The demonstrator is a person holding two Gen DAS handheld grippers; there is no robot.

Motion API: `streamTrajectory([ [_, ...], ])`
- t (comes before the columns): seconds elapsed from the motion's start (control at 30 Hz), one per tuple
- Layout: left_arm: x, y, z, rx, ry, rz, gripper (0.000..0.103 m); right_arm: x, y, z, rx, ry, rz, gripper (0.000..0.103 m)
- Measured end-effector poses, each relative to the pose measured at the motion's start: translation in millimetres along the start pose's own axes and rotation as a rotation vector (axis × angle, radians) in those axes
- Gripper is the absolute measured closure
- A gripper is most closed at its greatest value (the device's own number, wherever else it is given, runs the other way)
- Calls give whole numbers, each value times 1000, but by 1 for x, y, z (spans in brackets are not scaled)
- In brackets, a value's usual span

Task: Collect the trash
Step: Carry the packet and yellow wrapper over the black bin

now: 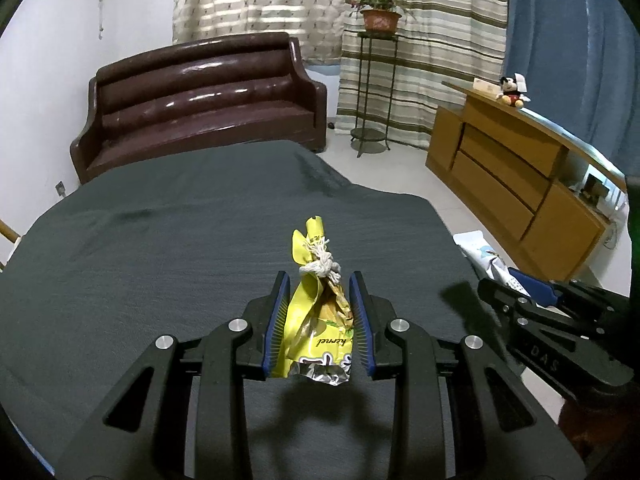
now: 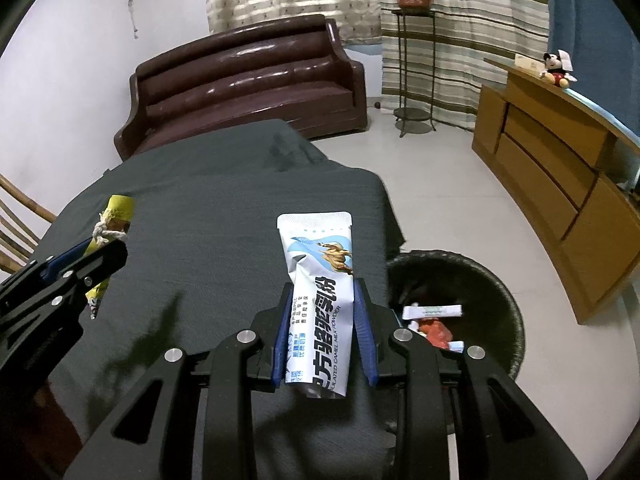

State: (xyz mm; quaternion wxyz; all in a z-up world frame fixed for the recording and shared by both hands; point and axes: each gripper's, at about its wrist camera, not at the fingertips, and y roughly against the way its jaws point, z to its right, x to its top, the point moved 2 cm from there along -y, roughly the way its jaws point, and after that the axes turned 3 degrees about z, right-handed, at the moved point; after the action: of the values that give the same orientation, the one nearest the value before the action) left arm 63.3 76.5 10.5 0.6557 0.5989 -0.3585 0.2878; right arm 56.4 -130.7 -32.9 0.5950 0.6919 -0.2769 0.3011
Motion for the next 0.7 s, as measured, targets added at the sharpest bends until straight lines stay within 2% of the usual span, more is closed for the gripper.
streamTrajectory([
  [0.3,0,6,34,-28,-25,23,73,-5,16,34,-37,-40,22,73],
  [0.7,1,-4,90,-104,-95,16,73,-11,26,83,-124,-91,41,73],
])
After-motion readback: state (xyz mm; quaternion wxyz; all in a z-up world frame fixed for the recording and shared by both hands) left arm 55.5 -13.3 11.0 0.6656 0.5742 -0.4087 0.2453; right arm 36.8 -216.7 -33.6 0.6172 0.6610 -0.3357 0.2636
